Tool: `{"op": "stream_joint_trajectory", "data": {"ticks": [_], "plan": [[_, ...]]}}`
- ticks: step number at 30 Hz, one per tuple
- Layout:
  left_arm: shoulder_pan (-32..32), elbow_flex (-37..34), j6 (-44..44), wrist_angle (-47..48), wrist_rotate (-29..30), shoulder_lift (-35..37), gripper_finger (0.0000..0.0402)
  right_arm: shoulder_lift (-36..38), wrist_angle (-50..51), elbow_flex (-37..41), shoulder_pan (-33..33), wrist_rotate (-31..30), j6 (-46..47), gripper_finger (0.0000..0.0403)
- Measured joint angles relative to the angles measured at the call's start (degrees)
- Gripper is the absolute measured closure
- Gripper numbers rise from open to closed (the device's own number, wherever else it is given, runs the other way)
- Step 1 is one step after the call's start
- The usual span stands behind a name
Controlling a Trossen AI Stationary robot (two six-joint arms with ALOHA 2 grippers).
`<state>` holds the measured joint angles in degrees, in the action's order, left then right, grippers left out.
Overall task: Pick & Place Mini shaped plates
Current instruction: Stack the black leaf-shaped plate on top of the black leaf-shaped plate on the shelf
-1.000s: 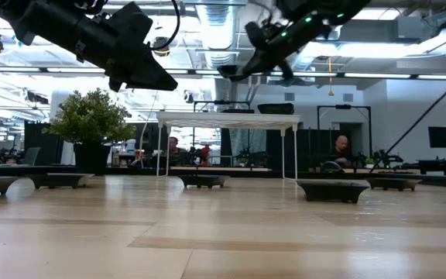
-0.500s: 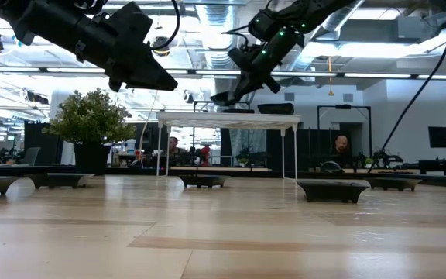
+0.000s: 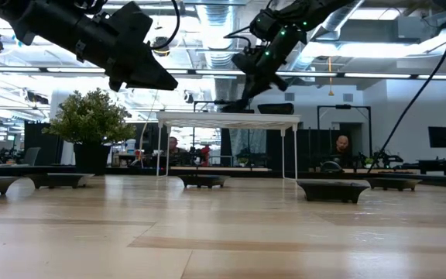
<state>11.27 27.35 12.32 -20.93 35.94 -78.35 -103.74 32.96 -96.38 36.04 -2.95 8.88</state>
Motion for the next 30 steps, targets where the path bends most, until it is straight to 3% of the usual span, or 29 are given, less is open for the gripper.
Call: {"op": "stream_joint_trajectory", "data": {"ticks": [9, 13, 23, 30], "plan": [[0.0, 0.0, -0.02, 0.0, 0.0, 0.0, 0.0339, 0.0, 0.2, 0.0, -0.34, -0.08, -2.96, 0.0311], [0.0, 0.0, -0.02, 0.02, 0.0, -0.02, 0.0339, 0.97, -0.08, 0.02, -1.57, -4.18, -3.76, 0.0305], [0.0, -0.02, -0.02, 0.02, 0.0, -0.02, 0.0339, 1.43, -1.2, 0.0, -5.7, -2.89, -5.61, 0.0333], [0.0, -0.02, -0.02, -0.12, 0.0, -0.02, 0.0339, 1.36, -3.7, 0.02, -10.12, -2.96, -13.15, 0.0391]]}}
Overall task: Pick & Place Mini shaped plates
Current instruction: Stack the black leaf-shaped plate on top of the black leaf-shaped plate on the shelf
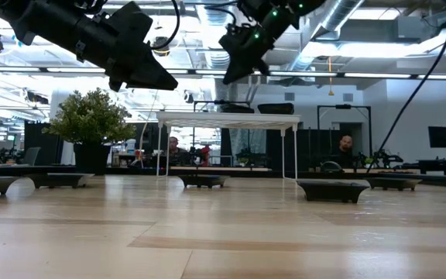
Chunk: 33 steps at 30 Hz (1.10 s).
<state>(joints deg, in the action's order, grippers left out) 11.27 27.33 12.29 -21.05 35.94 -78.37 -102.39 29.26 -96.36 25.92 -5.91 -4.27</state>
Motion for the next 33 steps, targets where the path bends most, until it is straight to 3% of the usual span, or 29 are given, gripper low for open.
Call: {"op": "stream_joint_trajectory", "data": {"ticks": [3, 9, 13, 22, 33], "plan": [[0.0, -0.02, 0.0, -0.01, 0.0, 0.0, 0.0339, 0.0, 0.04, 0.0, -2.21, -2.93, -5.83, 0.0396], [0.0, -0.02, 0.0, -0.08, -0.01, 0.0, 0.0339, -1.48, -7.18, 1.35, -7.6, -19.62, -17.23, 0.0399], [0.0, -0.02, 0.0, -0.29, 0.0, 0.0, 0.0339, -4.64, -16.37, 1.27, -9.71, -27.26, -24.01, 0.0401], [0.0, -0.02, -0.02, -0.45, -0.87, 0.0, 0.0339, -13.56, -40.15, 1.28, -8.57, -38.98, -40.9, 0.04], [0.0, -0.02, -0.02, -0.47, -0.87, 0.0, 0.0339, -14.01, -42.23, 1.22, -6.25, -45.56, -42.47, 0.0402]]}}
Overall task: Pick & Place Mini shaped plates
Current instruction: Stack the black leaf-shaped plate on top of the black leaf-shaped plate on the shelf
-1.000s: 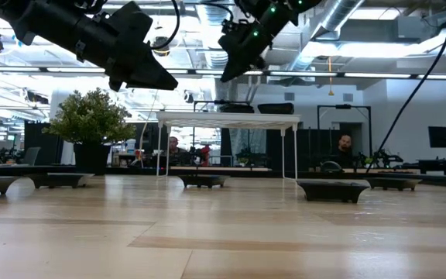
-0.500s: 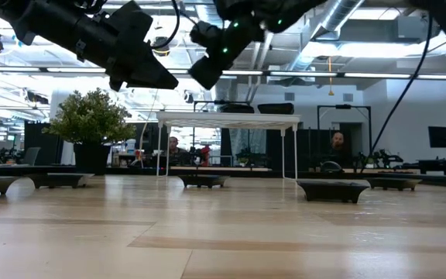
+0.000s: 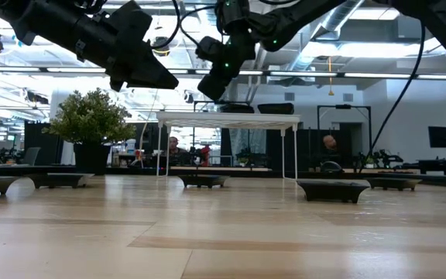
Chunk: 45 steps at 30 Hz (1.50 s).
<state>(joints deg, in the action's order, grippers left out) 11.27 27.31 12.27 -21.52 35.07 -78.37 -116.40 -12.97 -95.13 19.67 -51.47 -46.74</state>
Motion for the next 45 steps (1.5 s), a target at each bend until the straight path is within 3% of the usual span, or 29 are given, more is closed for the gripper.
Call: {"op": "stream_joint_trajectory", "data": {"ticks": [8, 23, 31, 39, 45], "plan": [[-0.02, 0.0, 0.0, 0.0, 0.0, 0.0, 0.0339, 0.0, 5.87, 0.0, -0.08, -2.69, -1.11, 0.0402], [-0.02, 0.0, 0.0, -0.02, 0.0, 0.0, 0.0339, 0.0, 4.53, 0.0, -1.25, -13.39, -16.0, 0.0402], [-0.01, 0.0, 0.0, -0.02, 0.0, 0.0, 0.0339, 0.04, 0.54, -0.02, -1.97, -17.56, -23.78, 0.0402], [0.0, 0.0, 0.0, -0.02, 0.0, 0.0, 0.0339, 1.74, -3.48, -0.04, -2.42, -18.39, -23.91, 0.0402], [0.21, 0.0, 0.17, -0.13, 0.02, 0.0, 0.0339, 1.86, -9.34, -0.04, 2.06, -20.83, -25.21, 0.0402]]}}
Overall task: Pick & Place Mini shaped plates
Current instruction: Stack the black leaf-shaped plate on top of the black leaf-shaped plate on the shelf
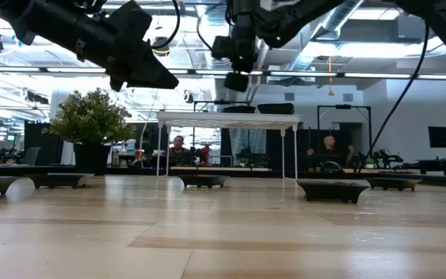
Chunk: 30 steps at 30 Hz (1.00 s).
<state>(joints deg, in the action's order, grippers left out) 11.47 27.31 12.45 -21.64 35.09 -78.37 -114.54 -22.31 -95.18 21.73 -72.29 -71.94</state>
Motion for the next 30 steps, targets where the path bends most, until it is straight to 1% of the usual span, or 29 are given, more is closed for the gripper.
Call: {"op": "stream_joint_trajectory", "data": {"ticks": [2, 7, 10, 14, 17, 19, 21, 24, 26, 30], "plan": [[0.42, 0.0, 0.0, -0.43, -0.02, 0.0, 0.0339, 0.0, -0.07, 0.0, 2.29, -0.02, 0.32, 0.0402], [0.97, 0.0, -0.01, -1.47, -0.04, -0.02, 0.0339, 0.0, -0.72, 0.0, 7.8, -0.44, 5.86, 0.0402], [0.85, 0.0, -0.37, -2.58, -0.04, -0.02, 0.0339, 0.0, -0.78, 0.0, 10.93, -1.28, 7.23, 0.0402], [0.16, 0.0, -2.81, -5.9, -0.02, -0.02, 0.0339, 0.0, -0.47, 0.0, 13.95, -1.31, 14.12, 0.0402], [-0.05, 0.0, -4.47, -6.88, 0.0, -0.02, 0.0339, 0.0, -0.3, 0.0, 15.08, -1.32, 17.48, 0.0402], [-0.23, 0.0, -5.78, -7.01, -0.02, -0.02, 0.0339, 0.0, 2.11, 0.0, 15.35, -1.94, 20.2, 0.0402], [-0.25, 0.0, -6.22, -7.13, -0.02, -0.02, 0.0339, 0.0, 7.05, 0.0, 15.11, -1.91, 26.93, 0.0402], [-0.27, 0.0, -6.23, -7.09, -0.02, -0.02, 0.0339, -0.04, 13.05, 0.0, 14.66, 1.64, 35.81, 0.0402], [-0.27, 0.0, -6.23, -7.07, -0.02, -0.02, 0.0339, -0.04, 14.61, 0.0, 14.51, 3.02, 38.49, 0.0402], [-0.27, 0.0, -6.23, -7.04, -0.02, -0.02, 0.0339, -0.04, 15.75, 0.0, 14.7, 3.22, 40.43, 0.0402]]}}
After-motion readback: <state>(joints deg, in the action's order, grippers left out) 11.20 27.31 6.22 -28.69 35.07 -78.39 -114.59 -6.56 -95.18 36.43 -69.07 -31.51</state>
